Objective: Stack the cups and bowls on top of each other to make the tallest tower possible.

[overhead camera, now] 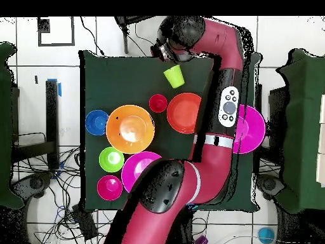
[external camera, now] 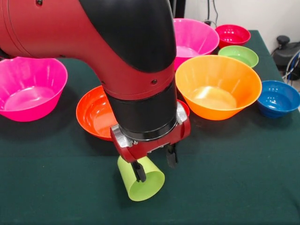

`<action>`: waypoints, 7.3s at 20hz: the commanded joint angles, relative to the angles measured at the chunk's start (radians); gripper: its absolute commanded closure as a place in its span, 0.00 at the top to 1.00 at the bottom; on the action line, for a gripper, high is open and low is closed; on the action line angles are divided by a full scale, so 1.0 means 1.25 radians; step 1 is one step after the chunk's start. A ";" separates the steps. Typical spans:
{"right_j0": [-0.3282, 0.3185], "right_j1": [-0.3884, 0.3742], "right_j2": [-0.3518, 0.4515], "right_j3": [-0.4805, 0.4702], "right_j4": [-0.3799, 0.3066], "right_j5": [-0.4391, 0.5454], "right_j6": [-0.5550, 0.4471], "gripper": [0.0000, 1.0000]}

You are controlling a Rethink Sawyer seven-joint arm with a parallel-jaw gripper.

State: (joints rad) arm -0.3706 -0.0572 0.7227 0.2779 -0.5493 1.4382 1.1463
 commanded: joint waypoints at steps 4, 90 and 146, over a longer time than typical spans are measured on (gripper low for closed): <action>-0.010 0.079 0.069 0.036 -0.071 0.079 -0.286 1.00; -0.221 -0.271 0.141 0.474 -0.234 0.021 -0.065 0.00; -0.076 -0.480 -0.126 0.862 0.007 -0.253 0.205 0.00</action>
State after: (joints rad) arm -0.5001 -0.6316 0.6685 1.2504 -0.5379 1.1292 1.2251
